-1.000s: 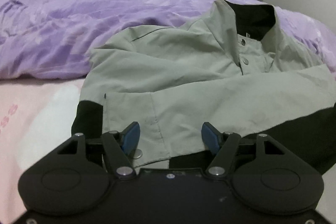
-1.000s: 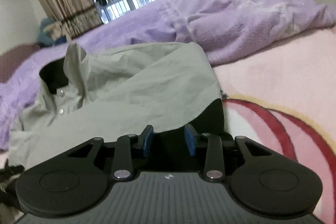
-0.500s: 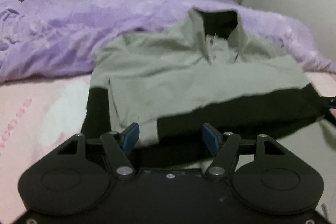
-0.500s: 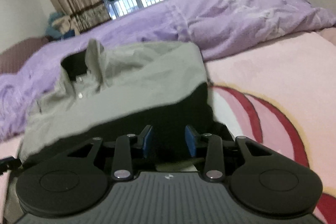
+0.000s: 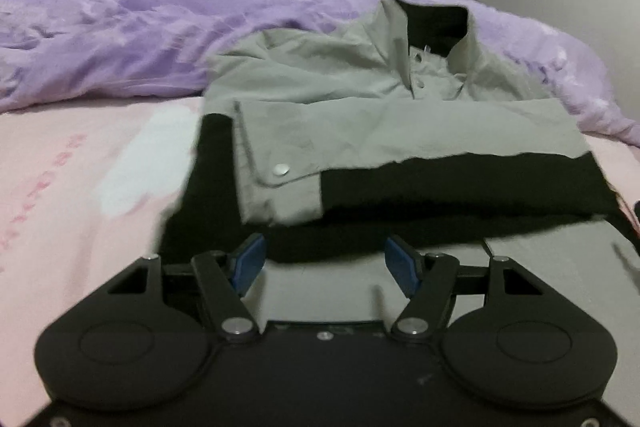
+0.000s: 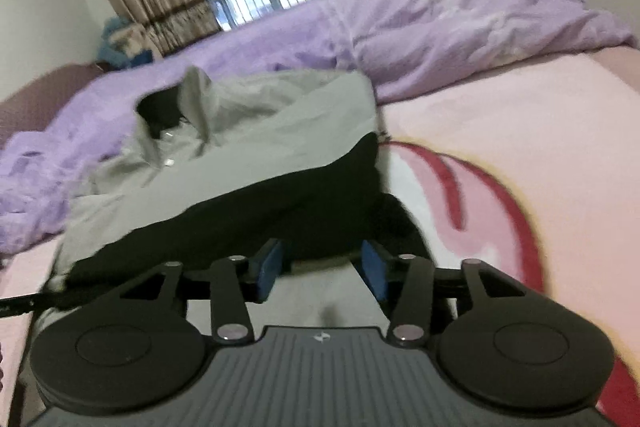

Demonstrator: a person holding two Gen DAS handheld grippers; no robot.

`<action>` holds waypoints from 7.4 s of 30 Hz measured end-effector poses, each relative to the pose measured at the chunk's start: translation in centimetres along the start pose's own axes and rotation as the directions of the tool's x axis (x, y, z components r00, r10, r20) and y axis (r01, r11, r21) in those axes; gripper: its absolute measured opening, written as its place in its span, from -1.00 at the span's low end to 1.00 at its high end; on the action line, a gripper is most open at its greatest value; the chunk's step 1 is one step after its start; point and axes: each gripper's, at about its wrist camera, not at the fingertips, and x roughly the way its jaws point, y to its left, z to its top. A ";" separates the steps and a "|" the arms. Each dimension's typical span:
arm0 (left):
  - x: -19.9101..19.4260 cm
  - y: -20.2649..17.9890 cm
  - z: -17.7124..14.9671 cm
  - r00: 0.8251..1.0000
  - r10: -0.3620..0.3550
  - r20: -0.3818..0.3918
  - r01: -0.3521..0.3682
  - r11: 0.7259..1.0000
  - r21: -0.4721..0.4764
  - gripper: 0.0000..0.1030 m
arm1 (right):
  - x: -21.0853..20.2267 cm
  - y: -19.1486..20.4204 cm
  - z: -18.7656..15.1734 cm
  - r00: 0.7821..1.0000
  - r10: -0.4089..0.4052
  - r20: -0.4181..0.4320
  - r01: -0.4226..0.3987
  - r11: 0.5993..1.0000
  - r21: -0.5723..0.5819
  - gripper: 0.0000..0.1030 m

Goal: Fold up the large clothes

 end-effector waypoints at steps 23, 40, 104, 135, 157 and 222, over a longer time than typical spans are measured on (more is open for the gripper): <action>-17.9 7.0 -21.3 0.990 -0.111 -0.087 0.077 0.944 -0.319 0.31 | -18.1 -10.1 -15.9 0.971 0.199 -0.132 -0.178 0.972 0.153 0.31; -18.4 7.3 -22.7 0.970 -0.239 -0.040 0.204 0.893 -0.400 0.29 | -17.5 -7.8 -17.7 0.941 0.312 -0.133 -0.274 0.930 0.245 0.52; 2.2 10.0 13.6 0.994 -0.109 -0.025 0.096 0.949 -0.299 0.09 | 5.7 -3.0 13.1 0.978 0.131 0.163 -0.171 0.949 0.266 -0.20; 5.6 7.1 9.5 0.981 0.009 0.194 0.009 0.995 -0.096 -0.88 | 10.7 1.0 10.3 0.995 -0.017 0.100 0.026 0.995 -0.096 -0.91; 0.3 10.7 -1.0 1.000 -0.019 0.011 0.021 0.988 -0.156 0.39 | 2.3 -6.7 3.1 0.999 0.053 -0.004 -0.052 0.995 0.081 0.15; 8.9 -9.8 0.4 0.997 -0.066 0.031 0.063 0.995 0.082 0.00 | 9.7 13.0 -4.5 0.988 0.155 0.012 -0.151 0.974 -0.168 -0.98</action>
